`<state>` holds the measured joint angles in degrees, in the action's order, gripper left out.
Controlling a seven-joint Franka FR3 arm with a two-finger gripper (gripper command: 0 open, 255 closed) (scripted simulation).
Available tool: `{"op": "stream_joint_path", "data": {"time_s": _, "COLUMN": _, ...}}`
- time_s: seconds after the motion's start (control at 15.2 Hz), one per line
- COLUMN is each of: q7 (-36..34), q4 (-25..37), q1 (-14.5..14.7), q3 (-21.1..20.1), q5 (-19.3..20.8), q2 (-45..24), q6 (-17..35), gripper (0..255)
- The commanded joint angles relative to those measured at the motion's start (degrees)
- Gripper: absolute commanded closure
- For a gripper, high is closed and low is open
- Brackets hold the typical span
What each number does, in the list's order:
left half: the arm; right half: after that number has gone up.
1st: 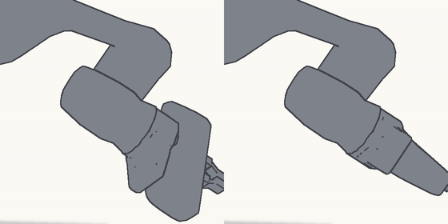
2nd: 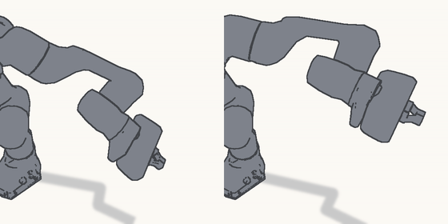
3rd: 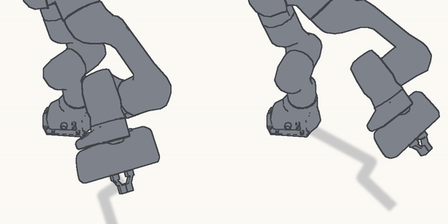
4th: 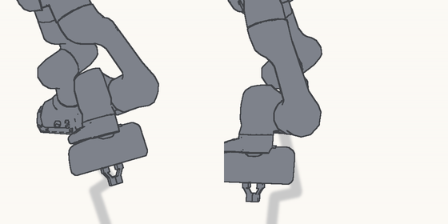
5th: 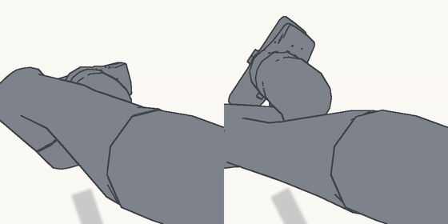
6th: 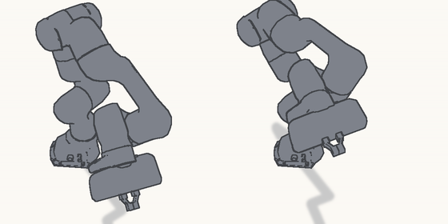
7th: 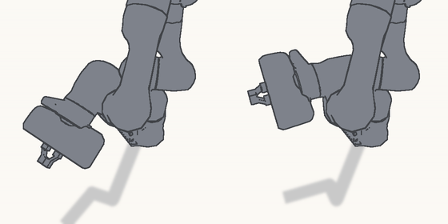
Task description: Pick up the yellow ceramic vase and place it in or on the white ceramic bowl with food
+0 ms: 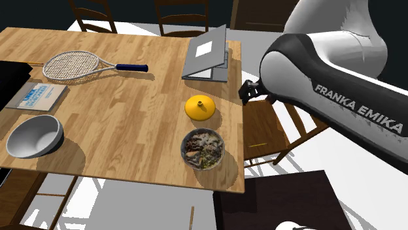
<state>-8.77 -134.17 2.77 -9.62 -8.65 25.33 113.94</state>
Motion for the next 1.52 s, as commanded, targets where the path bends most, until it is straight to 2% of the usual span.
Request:
{"op": "stream_joint_path", "data": {"time_s": 0.0, "q7": -1.43, "q4": 1.72, "q1": 0.23, "q3": -1.51, "q5": 0.36, "q2": -4.24, "q6": 2.55, "gripper": 0}}
{"op": "stream_joint_path", "data": {"time_s": 0.33, "q7": -5.79, "q4": 6.78, "q1": 0.88, "q3": -5.06, "q5": 2.61, "q2": -14.62, "q6": 7.69, "gripper": 0}}
{"op": "stream_joint_path", "data": {"time_s": 0.73, "q7": -11.97, "q4": 15.19, "q1": 2.33, "q3": -8.00, "q5": 7.86, "q2": -27.86, "q6": 11.70, "gripper": 0}}
{"op": "stream_joint_path", "data": {"time_s": 1.32, "q7": -20.23, "q4": 33.10, "q1": 7.96, "q3": -8.14, "q5": 17.05, "q2": -48.56, "q6": 12.39, "gripper": 0}}
{"op": "stream_joint_path", "data": {"time_s": 1.45, "q7": -20.37, "q4": 33.15, "q1": 8.17, "q3": -7.96, "q5": 17.26, "q2": -49.20, "q6": 12.96, "gripper": 0}}
